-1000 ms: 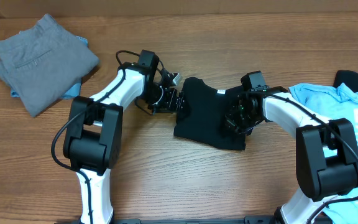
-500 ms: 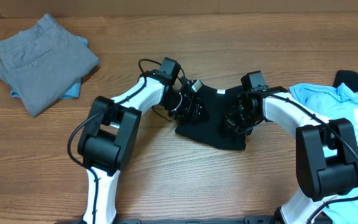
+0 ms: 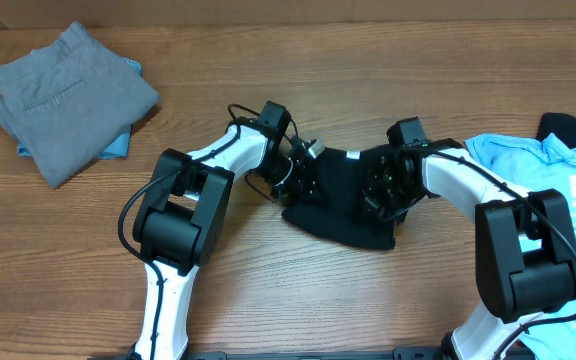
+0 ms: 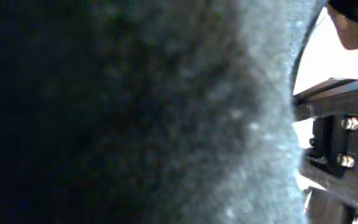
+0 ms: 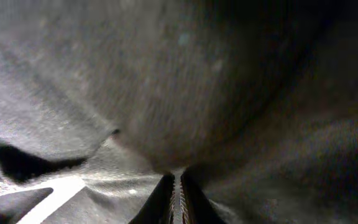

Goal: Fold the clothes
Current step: 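Lift the black bundle with the left gripper and carry it to the grey stack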

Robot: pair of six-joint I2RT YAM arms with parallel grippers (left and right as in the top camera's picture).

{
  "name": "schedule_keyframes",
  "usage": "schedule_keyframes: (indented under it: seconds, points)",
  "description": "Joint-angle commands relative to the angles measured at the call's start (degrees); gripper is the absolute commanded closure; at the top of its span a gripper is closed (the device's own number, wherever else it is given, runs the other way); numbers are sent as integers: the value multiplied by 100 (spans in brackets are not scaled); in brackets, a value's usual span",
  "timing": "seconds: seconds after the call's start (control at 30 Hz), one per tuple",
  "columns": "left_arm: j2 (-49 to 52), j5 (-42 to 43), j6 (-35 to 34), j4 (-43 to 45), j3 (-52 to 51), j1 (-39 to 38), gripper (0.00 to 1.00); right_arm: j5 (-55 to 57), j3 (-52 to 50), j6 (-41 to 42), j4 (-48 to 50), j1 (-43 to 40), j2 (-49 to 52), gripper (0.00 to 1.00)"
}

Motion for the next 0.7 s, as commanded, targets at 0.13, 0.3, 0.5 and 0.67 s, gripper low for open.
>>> schedule_keyframes:
  seconds: [0.13,0.3,0.5,0.67]
  points:
    - [-531,-308,706,-977,1126,737,96,107,605,-352,-662,11,-1147,89]
    - [-1091,-332,697,-1381,1965,1432,96,105,804,-345,-726,11,-1838,85]
    - [-1530,-378,697,-1318,2594,2533,96,107,804,-345,-881,13,-2083,84]
    - [-1543,-444,643,-732,2754,3438,96,109,804,-345,-929,13,-2081,84]
